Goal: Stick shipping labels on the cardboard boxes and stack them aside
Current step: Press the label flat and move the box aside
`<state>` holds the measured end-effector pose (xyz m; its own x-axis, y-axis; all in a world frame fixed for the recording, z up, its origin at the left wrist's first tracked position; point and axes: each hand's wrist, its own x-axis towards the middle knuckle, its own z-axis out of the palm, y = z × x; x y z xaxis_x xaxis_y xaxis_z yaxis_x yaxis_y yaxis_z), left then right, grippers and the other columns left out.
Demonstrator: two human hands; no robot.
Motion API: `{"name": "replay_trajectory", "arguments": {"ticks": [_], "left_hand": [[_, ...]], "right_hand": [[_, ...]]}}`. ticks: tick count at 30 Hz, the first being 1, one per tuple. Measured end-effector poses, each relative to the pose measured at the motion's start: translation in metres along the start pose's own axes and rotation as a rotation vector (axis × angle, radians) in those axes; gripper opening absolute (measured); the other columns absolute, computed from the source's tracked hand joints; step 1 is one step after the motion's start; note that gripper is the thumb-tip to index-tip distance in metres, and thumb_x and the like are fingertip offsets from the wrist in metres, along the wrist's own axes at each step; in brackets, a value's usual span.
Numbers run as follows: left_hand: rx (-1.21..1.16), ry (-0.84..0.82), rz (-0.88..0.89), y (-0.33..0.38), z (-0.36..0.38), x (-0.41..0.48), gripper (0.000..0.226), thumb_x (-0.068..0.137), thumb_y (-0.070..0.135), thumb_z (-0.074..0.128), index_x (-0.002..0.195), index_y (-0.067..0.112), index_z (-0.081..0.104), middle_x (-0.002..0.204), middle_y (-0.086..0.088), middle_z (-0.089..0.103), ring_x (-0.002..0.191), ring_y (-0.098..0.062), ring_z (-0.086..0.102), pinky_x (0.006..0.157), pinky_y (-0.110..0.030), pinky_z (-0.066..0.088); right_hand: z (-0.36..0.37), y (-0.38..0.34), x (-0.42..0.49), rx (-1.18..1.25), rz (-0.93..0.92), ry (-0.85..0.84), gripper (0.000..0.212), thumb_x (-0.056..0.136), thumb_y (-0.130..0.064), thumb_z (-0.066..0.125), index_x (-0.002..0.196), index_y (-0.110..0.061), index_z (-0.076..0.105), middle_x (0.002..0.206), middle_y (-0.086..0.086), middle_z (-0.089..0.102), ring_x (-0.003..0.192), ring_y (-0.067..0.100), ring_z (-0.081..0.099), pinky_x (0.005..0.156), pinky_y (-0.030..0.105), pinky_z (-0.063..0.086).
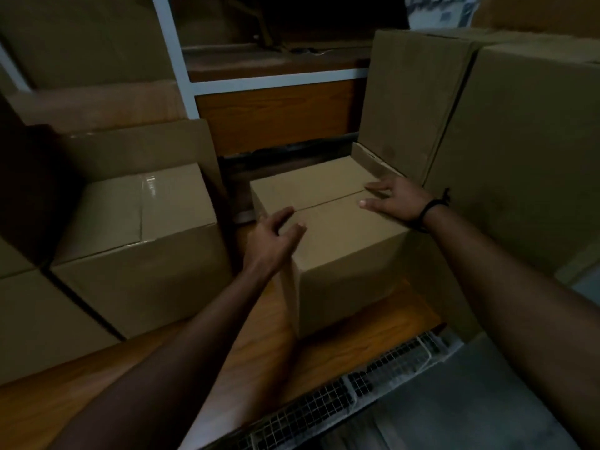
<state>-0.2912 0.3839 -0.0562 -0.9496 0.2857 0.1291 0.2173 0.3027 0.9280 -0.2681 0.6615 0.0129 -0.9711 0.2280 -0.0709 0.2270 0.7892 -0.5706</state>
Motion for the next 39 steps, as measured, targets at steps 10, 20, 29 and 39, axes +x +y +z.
{"name": "replay_trajectory", "arguments": {"ticks": [10, 20, 29, 39], "left_hand": [[0.055, 0.073, -0.088, -0.004, 0.034, 0.09, 0.051, 0.096, 0.039, 0.058, 0.143, 0.025, 0.048, 0.142, 0.0, 0.053, 0.103, -0.003, 0.06, 0.092, -0.033, 0.056], [0.048, 0.188, -0.031, -0.015, 0.042, 0.07, 0.062, 0.085, 0.075, 0.046, 0.139, 0.045, 0.046, 0.148, -0.002, 0.048, 0.128, -0.014, 0.051, 0.098, -0.038, 0.05], [0.076, 0.044, -0.06, -0.01, 0.054, 0.08, 0.06, 0.094, 0.049, 0.055, 0.148, 0.026, 0.04, 0.159, -0.007, 0.03, 0.146, -0.021, 0.027, 0.114, -0.037, 0.029], [0.22, 0.43, 0.219, -0.041, -0.06, -0.021, 0.044, 0.092, 0.04, 0.059, 0.131, 0.019, 0.061, 0.133, 0.004, 0.061, 0.122, -0.007, 0.057, 0.101, -0.031, 0.049]], "right_hand": [[0.0, 0.014, 0.099, -0.158, -0.083, -0.023, 0.054, 0.09, -0.047, 0.062, 0.137, -0.022, 0.054, 0.151, 0.006, 0.039, 0.137, 0.025, 0.036, 0.109, 0.037, 0.029], [0.024, 0.029, 0.082, -0.199, -0.16, 0.09, 0.061, 0.089, -0.063, 0.051, 0.139, -0.029, 0.051, 0.156, 0.001, 0.031, 0.143, 0.026, 0.027, 0.115, 0.047, 0.026], [0.024, 0.025, 0.081, -0.268, -0.177, 0.06, 0.063, 0.093, -0.062, 0.045, 0.144, -0.026, 0.045, 0.157, 0.008, 0.03, 0.143, 0.028, 0.027, 0.115, 0.043, 0.021], [0.057, -0.052, 0.045, -0.046, -0.445, 0.122, 0.061, 0.088, -0.056, 0.059, 0.142, -0.029, 0.048, 0.155, 0.002, 0.033, 0.145, 0.02, 0.024, 0.116, 0.039, 0.02]]}}
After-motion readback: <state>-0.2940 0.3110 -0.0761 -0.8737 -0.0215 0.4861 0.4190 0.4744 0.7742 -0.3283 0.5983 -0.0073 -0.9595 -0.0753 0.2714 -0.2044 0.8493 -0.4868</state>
